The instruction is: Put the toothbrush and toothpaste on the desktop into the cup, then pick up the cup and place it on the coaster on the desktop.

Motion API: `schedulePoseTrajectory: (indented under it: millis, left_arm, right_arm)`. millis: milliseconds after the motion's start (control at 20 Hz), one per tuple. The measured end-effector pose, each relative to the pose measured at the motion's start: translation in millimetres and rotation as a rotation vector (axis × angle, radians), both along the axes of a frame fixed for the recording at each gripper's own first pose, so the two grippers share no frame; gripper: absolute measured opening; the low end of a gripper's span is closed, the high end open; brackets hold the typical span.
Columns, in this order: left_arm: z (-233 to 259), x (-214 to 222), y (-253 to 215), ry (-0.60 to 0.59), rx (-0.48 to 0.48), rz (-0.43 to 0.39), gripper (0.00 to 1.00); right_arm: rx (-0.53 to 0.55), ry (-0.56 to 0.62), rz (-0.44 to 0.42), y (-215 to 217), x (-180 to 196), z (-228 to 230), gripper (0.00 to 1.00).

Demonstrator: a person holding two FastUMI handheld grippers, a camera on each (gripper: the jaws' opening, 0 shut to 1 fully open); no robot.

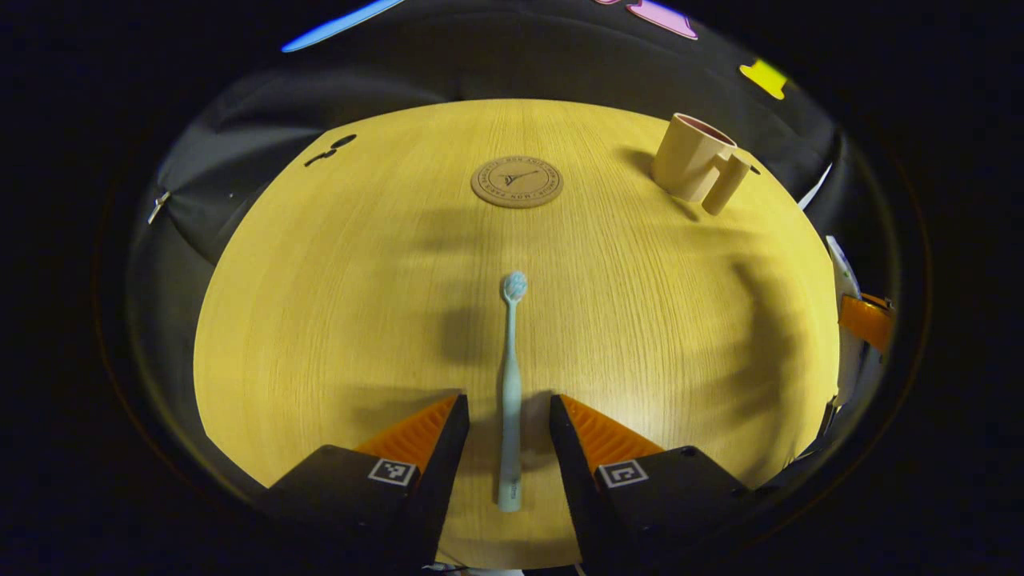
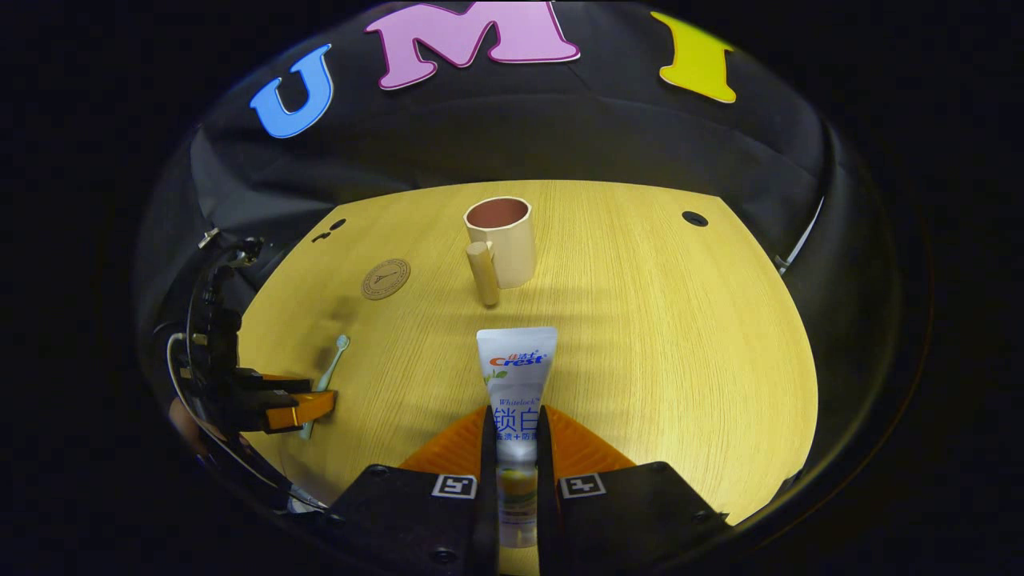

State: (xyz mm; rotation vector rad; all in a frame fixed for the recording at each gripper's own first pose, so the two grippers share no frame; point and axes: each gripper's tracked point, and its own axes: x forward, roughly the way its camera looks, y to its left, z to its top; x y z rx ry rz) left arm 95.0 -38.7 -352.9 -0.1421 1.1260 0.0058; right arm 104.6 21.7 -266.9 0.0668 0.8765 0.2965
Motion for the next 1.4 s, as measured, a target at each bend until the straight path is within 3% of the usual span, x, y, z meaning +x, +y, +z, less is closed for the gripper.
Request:
schedulePoseTrajectory:
  millis: [50, 100, 200, 250, 350, 500, 850, 1100, 1400]
  left_arm:
    - [-1, -1, -1, 0.021, 0.002, -0.021, 0.72]
    - [-1, 0, -2, 0.043, 0.000, -0.036, 0.63]
    - [1, 5, -3, 0.064, -0.002, -0.030, 0.27]
    - [1, 5, -4, 0.084, -0.002, -0.018, 0.14]
    - [0, 6, -4, 0.106, 0.002, -0.030, 0.15]
    - [2, 6, -6, 0.098, -0.018, -0.046, 0.07]
    - [19, 6, -8, 0.008, -0.044, -0.019, 0.07]
    - [55, 11, -14, -0.117, -0.116, 0.045, 0.06]
    - [104, 22, -15, -0.274, -0.118, 0.067, 0.06]
  right_arm:
    - [0.008, -0.001, 0.001, 1, 1, 0, 0.23]
    - [0.015, -0.001, 0.003, 0, 3, 1, 0.23]
    - [0.028, 0.004, 0.011, 1, 2, 1, 0.23]
    - [0.033, 0.008, 0.013, 2, 4, 1, 0.23]
    - [0.034, 0.013, 0.014, 1, 5, 1, 0.23]
    - [0.030, -0.002, 0.020, 1, 10, 6, 0.23]
    - [0.038, -0.111, 0.041, 7, 53, 39, 0.23]
    - [0.071, -0.290, 0.037, 16, 102, 89, 0.23]
    - [0.173, -0.532, 0.021, 41, 170, 142, 0.22]
